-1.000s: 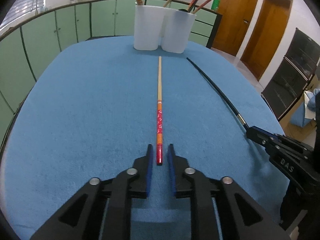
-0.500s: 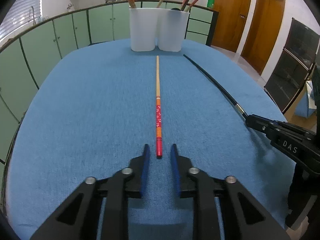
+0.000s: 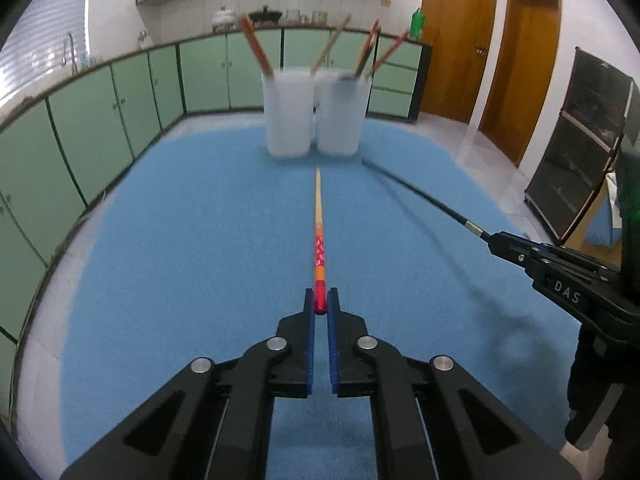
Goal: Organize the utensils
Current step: 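Lift both chopsticks and carry them over the white holders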
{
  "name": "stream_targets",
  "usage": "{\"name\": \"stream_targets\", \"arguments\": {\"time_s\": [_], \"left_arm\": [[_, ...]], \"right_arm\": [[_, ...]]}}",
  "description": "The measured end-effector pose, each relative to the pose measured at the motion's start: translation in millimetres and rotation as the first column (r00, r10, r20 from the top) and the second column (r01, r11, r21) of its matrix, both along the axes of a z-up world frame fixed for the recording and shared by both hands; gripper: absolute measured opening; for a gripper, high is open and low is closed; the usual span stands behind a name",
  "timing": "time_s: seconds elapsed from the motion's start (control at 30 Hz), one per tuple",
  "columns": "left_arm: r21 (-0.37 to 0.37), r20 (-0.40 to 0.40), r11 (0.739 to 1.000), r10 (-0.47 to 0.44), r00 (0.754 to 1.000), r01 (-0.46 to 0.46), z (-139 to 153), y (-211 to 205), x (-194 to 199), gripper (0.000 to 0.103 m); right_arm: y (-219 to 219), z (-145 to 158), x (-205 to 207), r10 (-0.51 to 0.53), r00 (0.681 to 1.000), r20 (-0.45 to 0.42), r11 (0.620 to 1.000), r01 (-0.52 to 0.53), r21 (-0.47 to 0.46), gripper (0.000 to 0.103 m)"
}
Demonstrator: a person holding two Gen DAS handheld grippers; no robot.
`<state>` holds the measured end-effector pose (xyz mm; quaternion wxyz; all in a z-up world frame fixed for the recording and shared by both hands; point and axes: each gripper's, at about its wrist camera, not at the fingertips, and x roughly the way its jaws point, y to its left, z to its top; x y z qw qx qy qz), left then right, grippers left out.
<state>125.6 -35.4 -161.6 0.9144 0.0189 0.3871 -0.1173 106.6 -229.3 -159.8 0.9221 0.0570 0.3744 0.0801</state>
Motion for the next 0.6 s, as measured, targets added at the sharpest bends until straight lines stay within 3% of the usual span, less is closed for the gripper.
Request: {"name": "stream_targets", "arguments": {"time_s": [0.33, 0.6], "left_arm": [[-0.042, 0.174, 0.999, 0.001, 0.985, 0.007, 83, 10, 8, 0.006], [-0.023, 0.272, 0.999, -0.019, 0.962, 0.026, 127, 3, 38, 0.006]], "right_arm": [[1, 83, 12, 0.064, 0.987, 0.145, 0.997, -0.058, -0.044, 0.006], [9, 133, 48, 0.141, 0.981, 0.136, 0.989, -0.134, -0.057, 0.006]]}}
